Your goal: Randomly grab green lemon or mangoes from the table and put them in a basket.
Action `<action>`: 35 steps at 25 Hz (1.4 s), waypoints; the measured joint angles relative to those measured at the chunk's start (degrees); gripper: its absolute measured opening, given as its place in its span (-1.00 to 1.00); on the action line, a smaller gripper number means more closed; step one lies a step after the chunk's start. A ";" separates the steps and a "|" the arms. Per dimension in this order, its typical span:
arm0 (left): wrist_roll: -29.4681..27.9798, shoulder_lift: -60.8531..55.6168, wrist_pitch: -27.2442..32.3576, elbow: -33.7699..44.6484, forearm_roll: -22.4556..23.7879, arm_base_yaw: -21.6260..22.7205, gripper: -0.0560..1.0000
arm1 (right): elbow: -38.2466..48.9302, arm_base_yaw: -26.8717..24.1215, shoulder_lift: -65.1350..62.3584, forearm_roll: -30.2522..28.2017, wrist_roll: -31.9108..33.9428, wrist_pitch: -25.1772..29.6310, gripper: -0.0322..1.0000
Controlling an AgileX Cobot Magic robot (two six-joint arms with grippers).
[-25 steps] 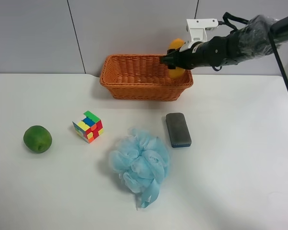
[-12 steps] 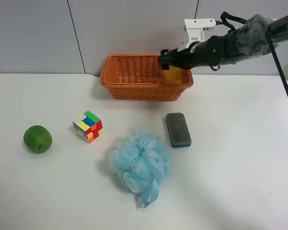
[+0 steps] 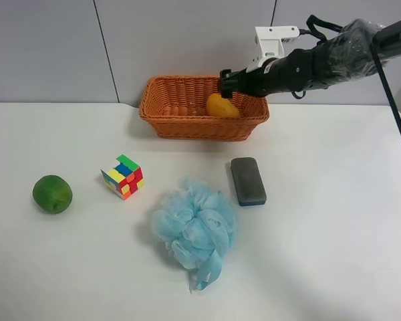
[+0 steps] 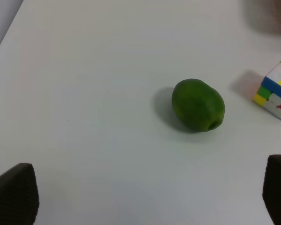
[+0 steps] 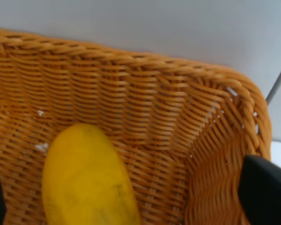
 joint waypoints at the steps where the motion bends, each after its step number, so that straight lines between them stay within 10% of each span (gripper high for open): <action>1: 0.00 0.00 0.00 0.00 0.00 0.00 0.90 | 0.00 0.07 -0.76 0.00 -0.08 0.95 0.98; 11: 0.00 0.00 0.00 0.00 0.00 0.00 0.90 | -0.07 -0.70 -24.53 -0.76 -7.72 30.26 0.88; 21: 0.06 0.00 0.00 0.00 0.00 0.00 0.90 | 5.15 -11.78 -51.96 -1.68 -12.42 55.55 0.87; 35: 0.01 0.00 0.00 0.00 0.00 0.00 0.90 | 33.09 -19.80 -92.55 -0.83 -12.31 62.44 0.87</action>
